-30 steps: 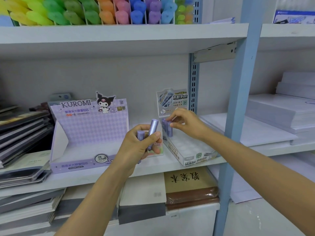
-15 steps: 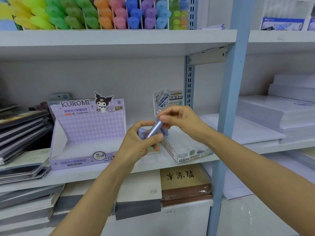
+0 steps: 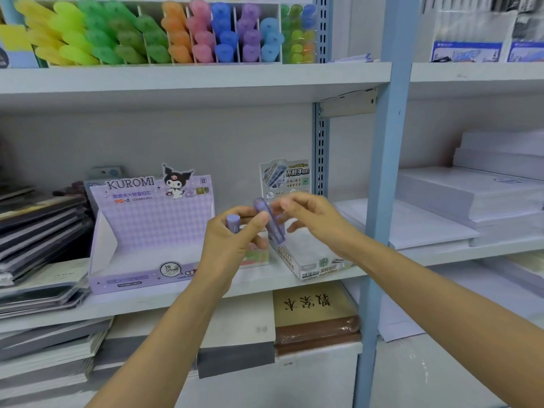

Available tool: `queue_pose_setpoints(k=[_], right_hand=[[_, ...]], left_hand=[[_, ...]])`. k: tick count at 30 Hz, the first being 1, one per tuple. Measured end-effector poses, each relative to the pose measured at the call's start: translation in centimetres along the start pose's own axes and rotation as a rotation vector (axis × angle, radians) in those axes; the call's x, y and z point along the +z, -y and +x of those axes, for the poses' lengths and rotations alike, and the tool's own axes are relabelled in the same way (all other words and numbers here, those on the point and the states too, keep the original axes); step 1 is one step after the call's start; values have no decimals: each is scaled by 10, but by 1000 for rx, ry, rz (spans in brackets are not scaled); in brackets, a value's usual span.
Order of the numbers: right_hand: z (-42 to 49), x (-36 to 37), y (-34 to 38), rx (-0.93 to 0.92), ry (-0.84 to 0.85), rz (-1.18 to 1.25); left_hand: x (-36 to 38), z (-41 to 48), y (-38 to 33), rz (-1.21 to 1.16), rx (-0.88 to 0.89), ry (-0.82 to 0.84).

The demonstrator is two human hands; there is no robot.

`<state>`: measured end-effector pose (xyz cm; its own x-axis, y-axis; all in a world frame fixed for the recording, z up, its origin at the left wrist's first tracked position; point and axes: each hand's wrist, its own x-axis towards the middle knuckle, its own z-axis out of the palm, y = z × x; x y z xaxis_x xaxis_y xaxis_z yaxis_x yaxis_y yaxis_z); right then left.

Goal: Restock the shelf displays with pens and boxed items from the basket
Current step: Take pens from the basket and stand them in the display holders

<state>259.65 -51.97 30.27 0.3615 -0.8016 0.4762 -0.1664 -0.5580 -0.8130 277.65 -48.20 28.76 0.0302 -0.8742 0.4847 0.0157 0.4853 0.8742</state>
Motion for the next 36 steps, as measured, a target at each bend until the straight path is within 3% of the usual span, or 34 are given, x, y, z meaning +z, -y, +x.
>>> queue_pose_setpoints(k=[6,10,12,19,23,28,36], right_hand=[[10,-7,13,-5,121,-31],[21,-19,7,-32,-132,5],[24,-24,-4,6,-198,-21],[29,-16,-43,66,-192,-269],[34,-22,-41,22,-136,-373],[37,-23,-41,3,-70,-462],[37,-15,-47,-20,-166,-329]], left_hand=[[6,0,4,87,-29,110],[4,6,6,3,-316,112],[4,8,8,-88,-356,89],[-8,2,17,-63,-249,261],[-10,2,24,46,-235,264],[-9,5,29,0,-306,259],[-14,-1,31,51,-192,263]])
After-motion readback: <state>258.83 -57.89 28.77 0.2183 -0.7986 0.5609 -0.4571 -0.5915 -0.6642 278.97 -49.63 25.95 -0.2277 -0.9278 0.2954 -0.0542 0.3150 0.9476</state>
